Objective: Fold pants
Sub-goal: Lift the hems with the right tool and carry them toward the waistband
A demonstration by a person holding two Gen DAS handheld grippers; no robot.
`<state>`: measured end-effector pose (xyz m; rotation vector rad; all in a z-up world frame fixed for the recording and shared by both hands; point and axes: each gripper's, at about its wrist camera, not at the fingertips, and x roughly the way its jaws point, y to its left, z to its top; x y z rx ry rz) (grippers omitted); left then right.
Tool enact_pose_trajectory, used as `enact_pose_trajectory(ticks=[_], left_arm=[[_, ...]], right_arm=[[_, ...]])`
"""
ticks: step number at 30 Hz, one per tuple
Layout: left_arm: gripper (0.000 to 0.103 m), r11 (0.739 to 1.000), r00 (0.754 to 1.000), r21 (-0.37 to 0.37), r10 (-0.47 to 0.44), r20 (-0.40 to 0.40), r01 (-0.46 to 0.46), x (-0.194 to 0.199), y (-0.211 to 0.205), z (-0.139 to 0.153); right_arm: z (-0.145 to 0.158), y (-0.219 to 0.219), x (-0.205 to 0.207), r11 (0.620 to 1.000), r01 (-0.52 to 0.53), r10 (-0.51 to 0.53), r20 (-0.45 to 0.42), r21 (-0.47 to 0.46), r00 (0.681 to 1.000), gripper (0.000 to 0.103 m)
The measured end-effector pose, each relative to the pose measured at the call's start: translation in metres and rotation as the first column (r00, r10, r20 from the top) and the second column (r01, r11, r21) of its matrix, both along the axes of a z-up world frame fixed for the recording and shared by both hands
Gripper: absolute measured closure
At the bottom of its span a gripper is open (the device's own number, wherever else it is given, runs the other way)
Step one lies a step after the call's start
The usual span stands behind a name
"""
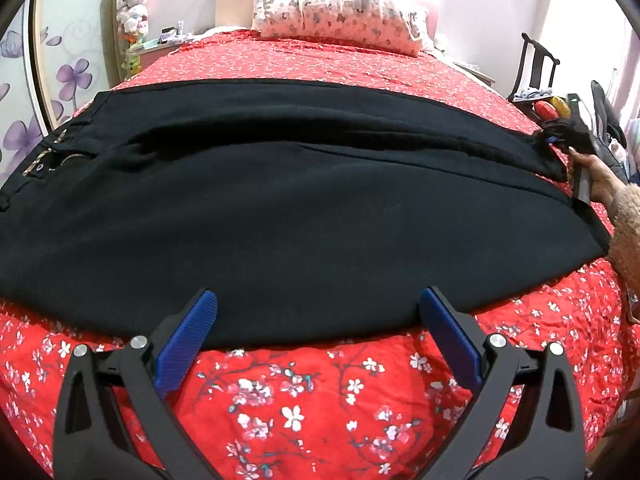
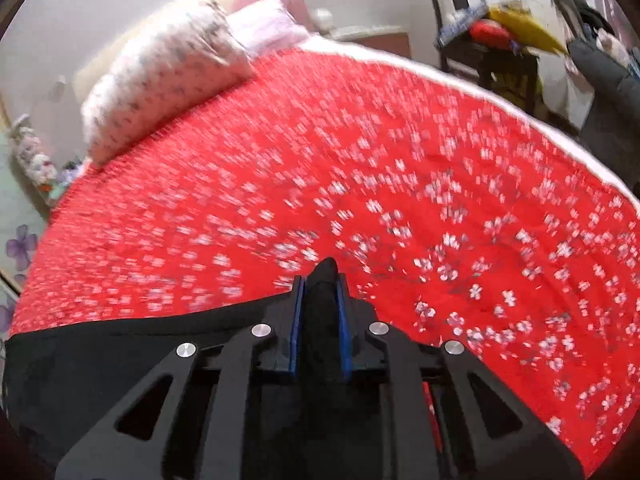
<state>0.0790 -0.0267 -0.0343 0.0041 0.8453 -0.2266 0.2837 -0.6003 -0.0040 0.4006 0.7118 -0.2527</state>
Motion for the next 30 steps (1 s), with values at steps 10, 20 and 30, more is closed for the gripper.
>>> enact_pose_trajectory(ticks=[10, 20, 30], left_arm=[[0.002, 0.998, 0.999, -0.049, 0.033, 0.032, -0.031, -0.006, 0.011, 0.004], [0.002, 0.993, 0.995, -0.104, 0.055, 0.078, -0.047, -0.020, 0.020, 0.012], [0.002, 0.986, 0.988, -0.166, 0.050, 0.149, -0.025, -0.053, 0.037, 0.039]], right_arm=[[0.051, 0.046, -0.136, 0.986, -0.166, 0.158, 0.189, 0.027, 0.969, 0.090], [0.004, 0.096, -0.235, 0.985, -0.134, 0.137, -0.022, 0.104, 0.990, 0.088], [0.015, 0.089, -0.260, 0.795, 0.027, -0.051, 0.023, 0.606, 0.998, 0.047]])
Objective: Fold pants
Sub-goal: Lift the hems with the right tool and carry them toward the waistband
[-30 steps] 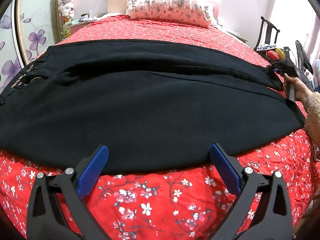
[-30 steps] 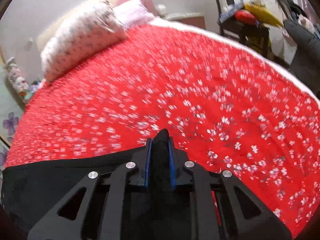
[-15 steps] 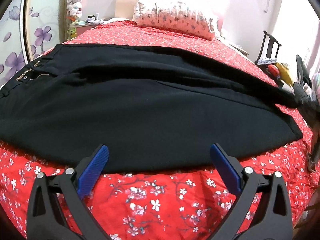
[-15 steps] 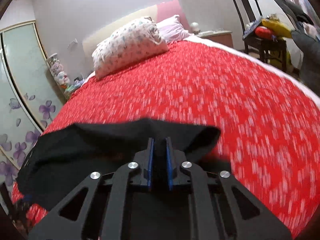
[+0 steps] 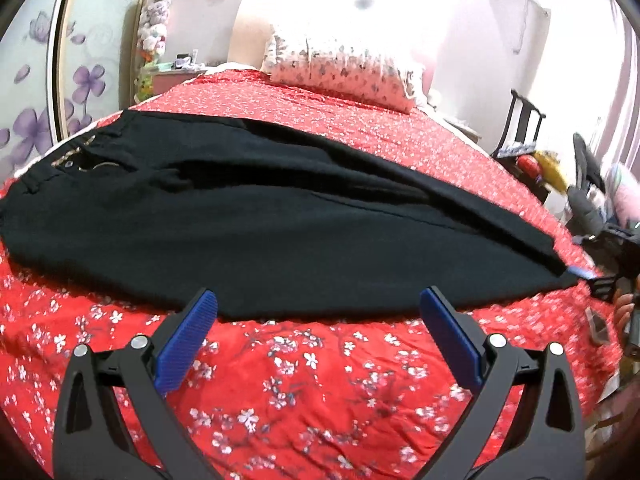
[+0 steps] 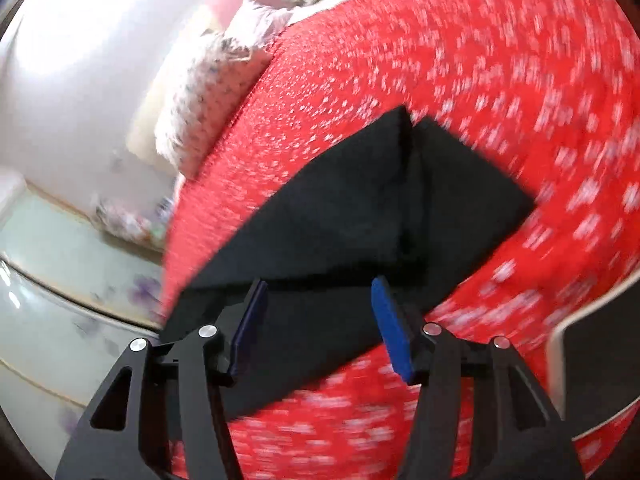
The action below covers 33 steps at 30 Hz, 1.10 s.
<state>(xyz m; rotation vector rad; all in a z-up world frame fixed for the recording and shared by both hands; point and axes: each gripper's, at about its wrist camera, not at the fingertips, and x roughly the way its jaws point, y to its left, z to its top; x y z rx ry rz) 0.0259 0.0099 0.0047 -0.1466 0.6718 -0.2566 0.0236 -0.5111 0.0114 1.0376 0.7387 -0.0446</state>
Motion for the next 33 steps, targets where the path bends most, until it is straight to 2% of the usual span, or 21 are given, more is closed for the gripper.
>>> enact_pose_trajectory(ticks=[2, 4, 7, 9, 11, 12, 13, 14, 16, 19, 22, 23, 26, 27, 28, 29, 30, 32, 33], left_arm=[[0.002, 1.000, 1.000, -0.025, 0.004, 0.004, -0.004, -0.003, 0.004, 0.005], [0.002, 0.999, 1.000, -0.036, 0.009, 0.013, -0.009, -0.007, 0.011, 0.011], [0.002, 0.999, 1.000, -0.035, 0.015, 0.024, -0.014, -0.013, 0.016, 0.013], [0.002, 0.999, 0.999, -0.034, 0.025, 0.024, -0.024, -0.015, 0.021, 0.015], [0.002, 0.999, 0.999, -0.039, 0.037, 0.019, -0.036, -0.017, 0.026, 0.015], [0.002, 0.998, 0.999, -0.043, 0.042, 0.018, -0.042, -0.018, 0.028, 0.016], [0.002, 0.998, 0.999, -0.048, 0.048, 0.017, -0.047, -0.019, 0.031, 0.016], [0.002, 0.997, 0.998, -0.054, 0.053, 0.016, -0.052, -0.020, 0.033, 0.017], [0.002, 0.997, 0.998, -0.058, 0.059, 0.020, -0.058, -0.023, 0.037, 0.018], [0.002, 0.997, 0.998, -0.041, 0.060, 0.028, -0.059, -0.024, 0.037, 0.019], [0.002, 0.998, 0.998, -0.040, 0.058, 0.027, -0.057, -0.024, 0.035, 0.018], [0.002, 0.997, 0.998, -0.045, 0.056, 0.023, -0.055, -0.024, 0.034, 0.018], [0.002, 0.997, 0.999, -0.053, 0.048, 0.009, -0.048, -0.021, 0.032, 0.017], [0.002, 0.998, 0.999, -0.051, 0.045, 0.006, -0.045, -0.022, 0.031, 0.016], [0.002, 0.998, 0.999, -0.048, 0.043, 0.005, -0.043, -0.022, 0.031, 0.017], [0.002, 0.998, 0.999, -0.044, 0.038, 0.007, -0.038, -0.023, 0.031, 0.019], [0.002, 0.999, 0.999, -0.042, 0.035, 0.010, -0.035, -0.024, 0.032, 0.020], [0.002, 0.998, 0.999, -0.052, 0.036, 0.014, -0.035, -0.026, 0.036, 0.022], [0.002, 0.997, 0.999, -0.070, 0.038, 0.011, -0.037, -0.026, 0.039, 0.022]], right_arm=[[-0.009, 0.004, 0.006, 0.992, 0.056, -0.053, -0.030, 0.117, 0.998, 0.047], [-0.026, 0.005, 0.013, 0.967, 0.136, -0.117, -0.094, 0.218, 0.989, 0.047], [-0.042, 0.005, 0.021, 0.937, 0.219, -0.188, -0.135, 0.271, 0.973, 0.049], [-0.043, 0.003, 0.027, 0.934, 0.265, -0.240, -0.128, 0.238, 0.962, 0.053], [-0.043, 0.000, 0.038, 0.942, 0.288, -0.267, -0.134, 0.172, 0.954, 0.069], [-0.045, -0.002, 0.043, 0.944, 0.291, -0.270, -0.146, 0.152, 0.952, 0.083], [-0.046, -0.004, 0.045, 0.946, 0.287, -0.268, -0.139, 0.151, 0.953, 0.090], [-0.046, -0.005, 0.047, 0.949, 0.276, -0.259, -0.120, 0.152, 0.958, 0.090], [-0.025, -0.005, 0.042, 0.964, 0.245, -0.247, 0.003, 0.107, 0.969, 0.091], [0.012, -0.005, 0.028, 0.975, 0.223, -0.222, 0.169, 0.014, 0.960, 0.092], [0.020, -0.008, 0.004, 0.971, 0.236, -0.223, 0.237, -0.031, 0.946, 0.092], [0.014, -0.008, -0.002, 0.970, 0.241, -0.226, 0.226, -0.041, 0.948, 0.092], [-0.027, -0.006, -0.015, 0.969, 0.244, -0.240, 0.086, -0.038, 0.967, 0.092], [-0.044, -0.006, -0.018, 0.969, 0.245, -0.244, 0.035, -0.018, 0.969, 0.095], [-0.055, -0.005, -0.021, 0.969, 0.247, -0.246, 0.026, -0.005, 0.969, 0.094], [-0.053, -0.003, -0.023, 0.970, 0.240, -0.238, 0.040, -0.032, 0.970, 0.093], [-0.046, 0.001, -0.021, 0.972, 0.223, -0.222, 0.025, -0.074, 0.975, 0.087], [-0.038, 0.001, -0.018, 0.975, 0.202, -0.203, -0.004, -0.091, 0.979, 0.076], [-0.033, -0.001, -0.021, 0.976, 0.199, -0.202, -0.026, -0.086, 0.979, 0.066]])
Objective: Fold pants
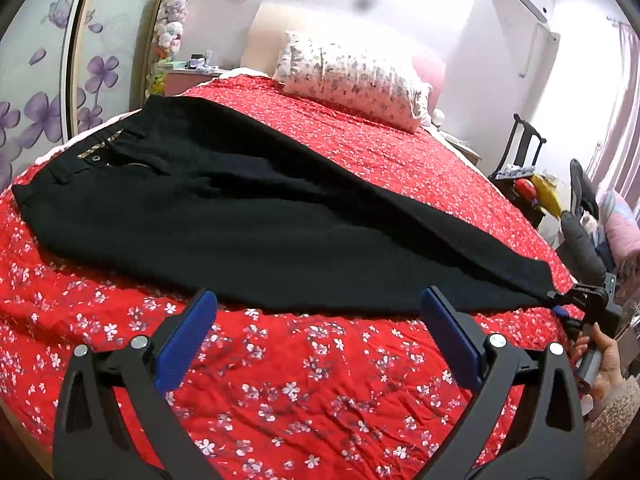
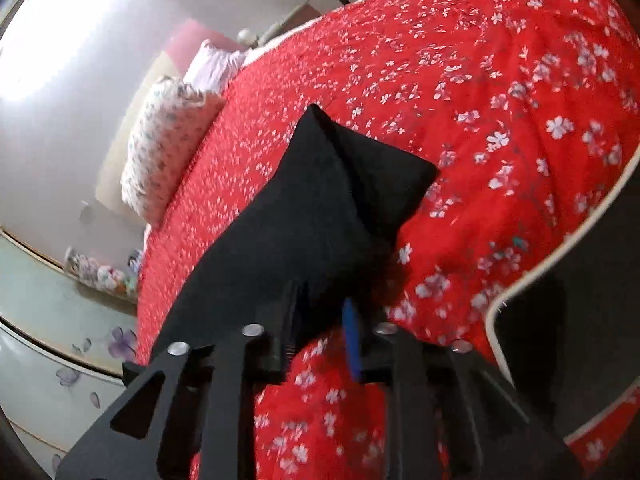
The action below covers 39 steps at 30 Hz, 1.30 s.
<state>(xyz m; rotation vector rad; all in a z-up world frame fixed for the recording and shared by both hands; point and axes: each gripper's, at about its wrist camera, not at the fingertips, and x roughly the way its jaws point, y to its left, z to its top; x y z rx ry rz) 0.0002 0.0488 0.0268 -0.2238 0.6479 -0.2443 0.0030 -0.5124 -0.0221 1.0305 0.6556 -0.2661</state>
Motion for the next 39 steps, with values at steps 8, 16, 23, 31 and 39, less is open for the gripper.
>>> enact_pose_trajectory(ticks=[8, 16, 23, 31, 39], left_arm=[[0.002, 0.985, 0.994, -0.133, 0.111, -0.007, -0.111, 0.002, 0.025, -0.005], [0.002, 0.960, 0.976, -0.186, 0.215, 0.017, -0.208, -0.007, 0.050, -0.001], [0.002, 0.958, 0.972, -0.167, 0.235, 0.005, -0.231, -0.010, 0.064, 0.001], [0.002, 0.955, 0.972, -0.187, 0.234, -0.005, -0.231, -0.012, 0.076, 0.000], [0.002, 0.958, 0.974, -0.181, 0.226, -0.003, -0.222, 0.007, 0.089, 0.014]], right_arm=[[0.033, 0.028, -0.015, 0.987, -0.120, 0.098, 0.187, 0.109, 0.977, 0.049], [-0.013, 0.124, 0.070, 0.860, -0.275, 0.227, 0.161, 0.430, 0.960, 0.060], [-0.029, 0.159, 0.103, 0.873, -0.198, 0.185, 0.073, 0.446, 0.980, 0.061], [-0.033, 0.150, 0.105, 0.895, -0.046, 0.024, 0.054, 0.443, 0.998, 0.087], [-0.019, 0.163, 0.072, 0.955, -0.126, 0.061, 0.236, 0.269, 0.970, 0.099]])
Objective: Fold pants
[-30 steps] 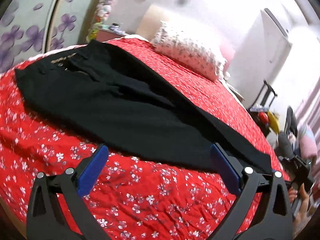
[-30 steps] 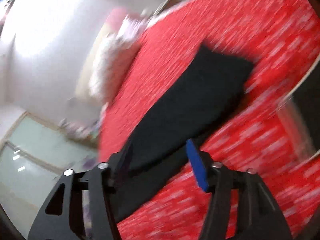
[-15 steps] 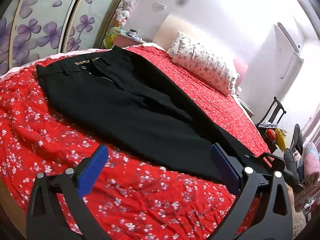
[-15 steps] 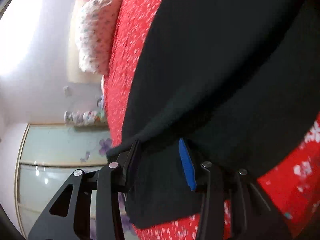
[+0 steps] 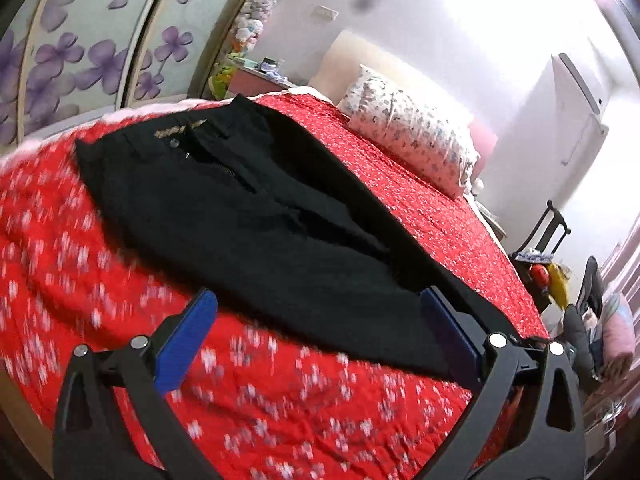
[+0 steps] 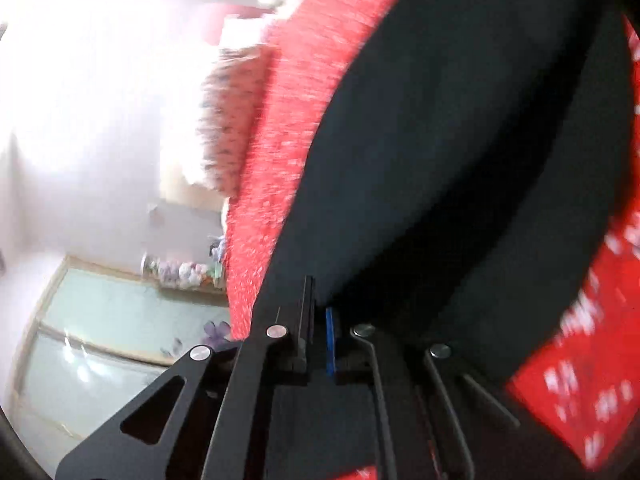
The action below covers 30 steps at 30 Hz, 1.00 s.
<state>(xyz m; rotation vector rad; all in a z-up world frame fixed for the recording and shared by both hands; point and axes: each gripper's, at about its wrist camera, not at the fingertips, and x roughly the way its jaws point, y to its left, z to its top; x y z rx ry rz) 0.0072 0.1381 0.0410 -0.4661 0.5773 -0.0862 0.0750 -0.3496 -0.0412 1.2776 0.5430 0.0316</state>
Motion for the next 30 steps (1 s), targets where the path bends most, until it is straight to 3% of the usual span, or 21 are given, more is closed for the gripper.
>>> enact_pose_trajectory(ticks=[6, 12, 15, 18, 21, 22, 25, 27, 28, 29, 30], left_arm=[[0.002, 0.999, 1.000, 0.039, -0.027, 0.015, 0.026, 0.087, 0.017, 0.039], [0.002, 0.993, 0.983, 0.116, 0.046, -0.180, -0.025, 0.227, 0.043, 0.037], [0.002, 0.989, 0.936, 0.134, 0.109, -0.336, -0.067, 0.299, 0.053, 0.015], [0.002, 0.985, 0.901, 0.123, 0.163, -0.403, -0.124, 0.341, 0.053, -0.003], [0.002, 0.981, 0.876, 0.054, 0.192, -0.442, -0.188, 0.369, 0.051, -0.019], [0.002, 0.977, 0.858, 0.059, 0.207, -0.471, -0.204, 0.378, 0.049, -0.025], [0.002, 0.964, 0.768, 0.150, 0.266, -0.582, -0.220, 0.407, 0.039, -0.048], [0.008, 0.958, 0.747, 0.177, 0.286, -0.600, -0.224, 0.411, 0.037, -0.056], [0.025, 0.961, 0.752, 0.160, 0.276, -0.599, -0.226, 0.411, 0.038, -0.060], [0.056, 0.965, 0.757, 0.137, 0.261, -0.599, -0.224, 0.410, 0.040, -0.063], [0.073, 0.972, 0.767, 0.093, 0.229, -0.600, -0.217, 0.406, 0.042, -0.066]], right_arm=[[0.006, 0.017, -0.018, 0.971, -0.027, 0.041, 0.053, -0.237, 0.998, 0.099], [0.007, 0.025, -0.019, 0.954, -0.037, 0.056, 0.055, -0.299, 0.997, 0.099], [0.007, 0.027, -0.013, 0.949, -0.051, 0.068, 0.042, -0.312, 0.997, 0.099], [0.005, 0.029, -0.004, 0.944, -0.070, 0.084, 0.031, -0.322, 0.996, 0.099], [0.006, 0.032, -0.003, 0.939, -0.086, 0.099, 0.020, -0.332, 0.995, 0.099], [0.006, 0.032, -0.003, 0.939, -0.091, 0.103, 0.018, -0.333, 0.995, 0.099], [0.005, 0.033, -0.001, 0.937, -0.104, 0.115, 0.015, -0.333, 0.993, 0.099], [0.006, 0.033, 0.000, 0.936, -0.108, 0.120, 0.015, -0.335, 0.993, 0.099], [0.005, 0.034, 0.000, 0.935, -0.109, 0.121, 0.015, -0.336, 0.993, 0.099], [0.005, 0.034, 0.001, 0.935, -0.110, 0.122, 0.014, -0.338, 0.992, 0.099], [0.007, 0.036, 0.007, 0.934, -0.110, 0.122, 0.014, -0.338, 0.992, 0.099]])
